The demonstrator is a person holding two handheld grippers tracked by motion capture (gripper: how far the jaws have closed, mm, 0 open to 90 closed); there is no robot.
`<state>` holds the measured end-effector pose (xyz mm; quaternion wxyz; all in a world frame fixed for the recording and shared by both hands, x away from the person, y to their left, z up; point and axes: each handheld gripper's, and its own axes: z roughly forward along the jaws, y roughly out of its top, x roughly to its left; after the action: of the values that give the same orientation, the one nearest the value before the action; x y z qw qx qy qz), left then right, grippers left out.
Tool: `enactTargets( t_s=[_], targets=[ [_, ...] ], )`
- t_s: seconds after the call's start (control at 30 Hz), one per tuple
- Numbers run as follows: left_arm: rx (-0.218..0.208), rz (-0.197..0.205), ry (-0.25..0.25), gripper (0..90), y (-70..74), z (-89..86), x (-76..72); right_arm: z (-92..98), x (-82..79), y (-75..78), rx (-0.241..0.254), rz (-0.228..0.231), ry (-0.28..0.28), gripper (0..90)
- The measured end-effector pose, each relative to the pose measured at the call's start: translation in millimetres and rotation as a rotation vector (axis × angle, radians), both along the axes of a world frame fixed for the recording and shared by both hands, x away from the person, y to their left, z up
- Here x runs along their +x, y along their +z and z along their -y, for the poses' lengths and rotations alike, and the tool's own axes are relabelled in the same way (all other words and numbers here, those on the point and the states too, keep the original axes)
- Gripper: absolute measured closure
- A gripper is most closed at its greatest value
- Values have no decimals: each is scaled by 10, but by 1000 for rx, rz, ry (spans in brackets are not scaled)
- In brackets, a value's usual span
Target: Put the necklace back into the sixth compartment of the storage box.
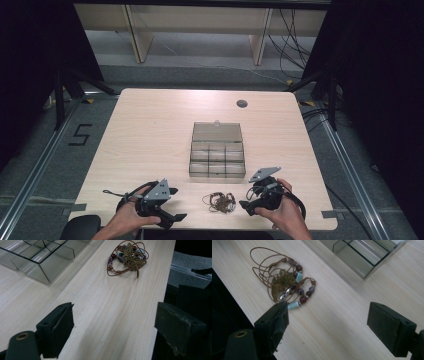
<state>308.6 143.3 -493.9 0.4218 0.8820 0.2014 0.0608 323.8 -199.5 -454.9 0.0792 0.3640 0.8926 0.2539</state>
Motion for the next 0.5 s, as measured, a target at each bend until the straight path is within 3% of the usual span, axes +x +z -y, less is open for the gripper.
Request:
enactTargets(
  t_s=[0.1, 0.4, 0.5],
  targets=[
    [-14, -21, 7, 151, -9, 9, -12, -44, 20, -7, -2, -4, 20, 174],
    [-17, -16, 21, 151, 9, 8, -32, -266, 91, 33, -35, -7, 86, 179],
    [-18, -16, 20, 151, 12, 8, -32, -292, 102, 28, -47, -11, 84, 181]
  ],
)
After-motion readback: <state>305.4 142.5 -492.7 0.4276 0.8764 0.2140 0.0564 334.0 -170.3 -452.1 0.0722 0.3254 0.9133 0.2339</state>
